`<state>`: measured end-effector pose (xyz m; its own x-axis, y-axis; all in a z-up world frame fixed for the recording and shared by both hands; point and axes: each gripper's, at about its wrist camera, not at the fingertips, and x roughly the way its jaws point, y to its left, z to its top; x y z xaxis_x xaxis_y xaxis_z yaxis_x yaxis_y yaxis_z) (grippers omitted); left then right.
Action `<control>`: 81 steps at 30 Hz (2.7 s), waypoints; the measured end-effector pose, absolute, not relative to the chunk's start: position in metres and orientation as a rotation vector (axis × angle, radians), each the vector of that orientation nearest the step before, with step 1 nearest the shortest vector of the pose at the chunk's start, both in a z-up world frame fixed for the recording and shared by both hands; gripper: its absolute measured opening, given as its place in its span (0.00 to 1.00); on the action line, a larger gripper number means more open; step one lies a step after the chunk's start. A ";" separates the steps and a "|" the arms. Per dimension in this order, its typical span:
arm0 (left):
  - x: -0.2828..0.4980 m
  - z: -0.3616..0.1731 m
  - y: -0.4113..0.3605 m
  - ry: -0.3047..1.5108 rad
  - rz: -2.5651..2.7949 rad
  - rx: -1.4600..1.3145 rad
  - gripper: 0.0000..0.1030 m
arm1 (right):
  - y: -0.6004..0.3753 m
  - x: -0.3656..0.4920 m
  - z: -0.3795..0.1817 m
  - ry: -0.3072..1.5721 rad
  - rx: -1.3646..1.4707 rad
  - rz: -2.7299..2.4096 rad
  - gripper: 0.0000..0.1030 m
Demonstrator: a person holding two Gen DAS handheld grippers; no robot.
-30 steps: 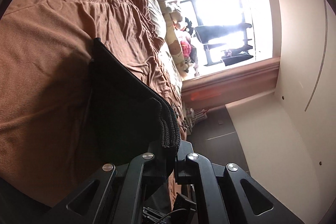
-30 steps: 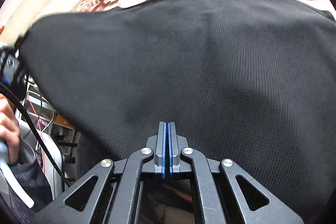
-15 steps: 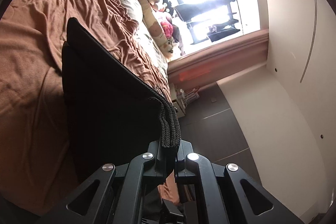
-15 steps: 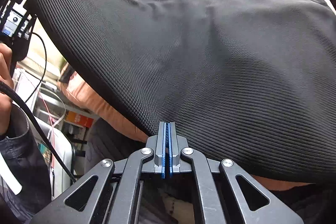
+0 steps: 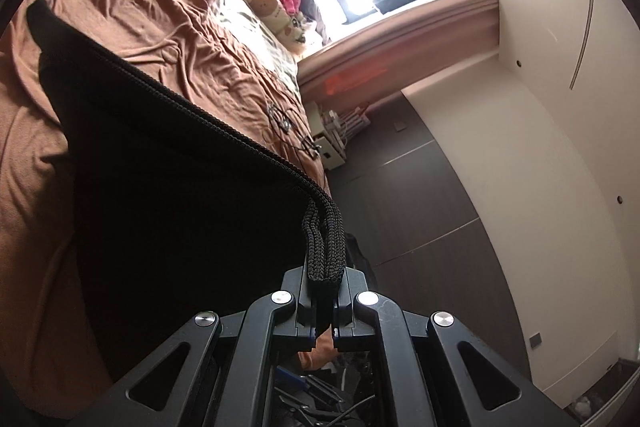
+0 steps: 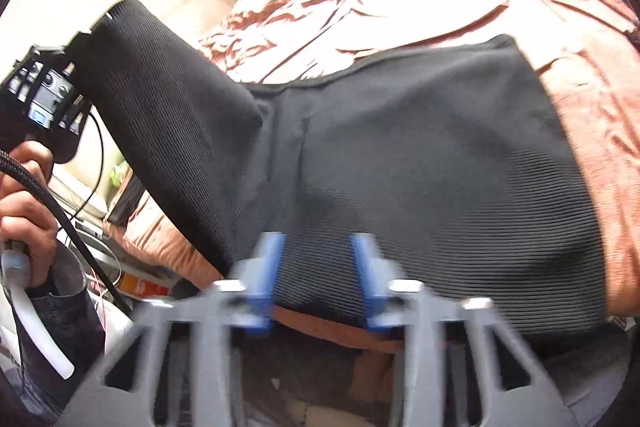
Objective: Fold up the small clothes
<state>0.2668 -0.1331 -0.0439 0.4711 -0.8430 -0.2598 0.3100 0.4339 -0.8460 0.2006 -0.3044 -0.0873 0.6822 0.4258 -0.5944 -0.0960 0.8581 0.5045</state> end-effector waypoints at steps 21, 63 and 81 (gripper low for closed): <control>0.261 -0.089 -0.272 1.007 -0.908 -0.607 0.04 | -0.379 0.102 -0.091 0.702 0.552 0.169 0.59; 0.263 -0.202 -0.204 1.244 -0.597 -0.709 0.72 | -0.397 0.154 -0.144 0.832 0.719 0.227 0.36; 0.301 -0.203 -0.233 1.151 -0.469 -0.721 0.11 | -0.401 0.136 -0.133 0.751 0.713 0.267 0.04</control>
